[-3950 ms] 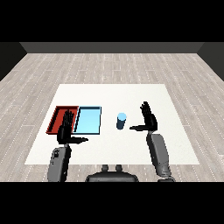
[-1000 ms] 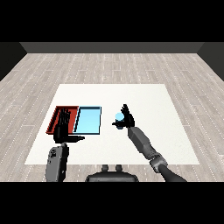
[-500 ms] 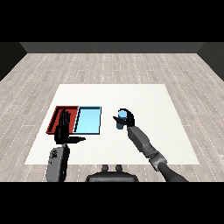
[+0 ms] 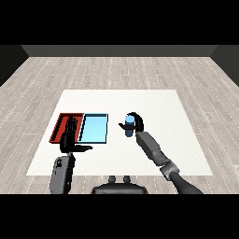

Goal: Pick the blue can and put it in the blue box

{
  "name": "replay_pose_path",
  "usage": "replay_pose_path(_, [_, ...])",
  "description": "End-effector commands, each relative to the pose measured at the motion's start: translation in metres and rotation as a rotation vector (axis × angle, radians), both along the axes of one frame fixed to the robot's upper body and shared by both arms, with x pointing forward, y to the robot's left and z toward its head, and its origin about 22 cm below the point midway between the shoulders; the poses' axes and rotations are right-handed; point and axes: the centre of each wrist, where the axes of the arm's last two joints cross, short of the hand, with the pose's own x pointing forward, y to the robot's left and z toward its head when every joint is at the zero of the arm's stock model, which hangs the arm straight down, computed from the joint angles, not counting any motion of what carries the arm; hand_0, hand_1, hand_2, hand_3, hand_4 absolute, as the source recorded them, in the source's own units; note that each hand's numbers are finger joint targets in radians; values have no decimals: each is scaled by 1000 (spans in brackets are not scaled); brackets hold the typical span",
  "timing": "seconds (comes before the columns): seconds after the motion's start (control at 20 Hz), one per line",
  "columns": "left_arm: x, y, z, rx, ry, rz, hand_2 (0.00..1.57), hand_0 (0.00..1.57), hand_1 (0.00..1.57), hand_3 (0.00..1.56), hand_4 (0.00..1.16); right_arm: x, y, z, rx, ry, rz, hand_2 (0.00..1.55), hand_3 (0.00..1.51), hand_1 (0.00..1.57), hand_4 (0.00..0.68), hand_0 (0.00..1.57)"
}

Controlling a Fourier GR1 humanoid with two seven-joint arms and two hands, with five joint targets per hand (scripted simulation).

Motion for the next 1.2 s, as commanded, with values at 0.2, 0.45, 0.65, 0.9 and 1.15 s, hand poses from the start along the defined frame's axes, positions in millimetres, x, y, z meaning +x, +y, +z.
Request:
replay_pose_path(0.2, [-5, -33, -10, 8, 72, -109, 0, 0, 0, 0, 0, 11, 5, 58, -118, -120, 37, 1449, 1399, 1432, 623, 1432])
replay_pose_path(0.45, [4, -63, -6, 42, 120, -149, 0, 0, 0, 0, 0, -5, 1, 70, -147, -199, 51, 1447, 1403, 1435, 617, 1435])
replay_pose_path(0.65, [7, -80, 2, 48, 157, -161, 0, 0, 0, 0, 0, 8, -12, 86, -186, -217, 62, 1447, 1404, 1419, 616, 1419])
replay_pose_path(0.9, [16, -87, -12, 23, 164, -220, 0, 0, 0, 0, 0, -43, -18, 87, -184, -213, 65, 1450, 1401, 1428, 616, 1428])
replay_pose_path(1.15, [28, -104, -10, 17, 212, -252, 0, 0, 0, 0, 0, -47, -28, 101, -210, -220, 67, 1451, 1401, 1438, 609, 1438])
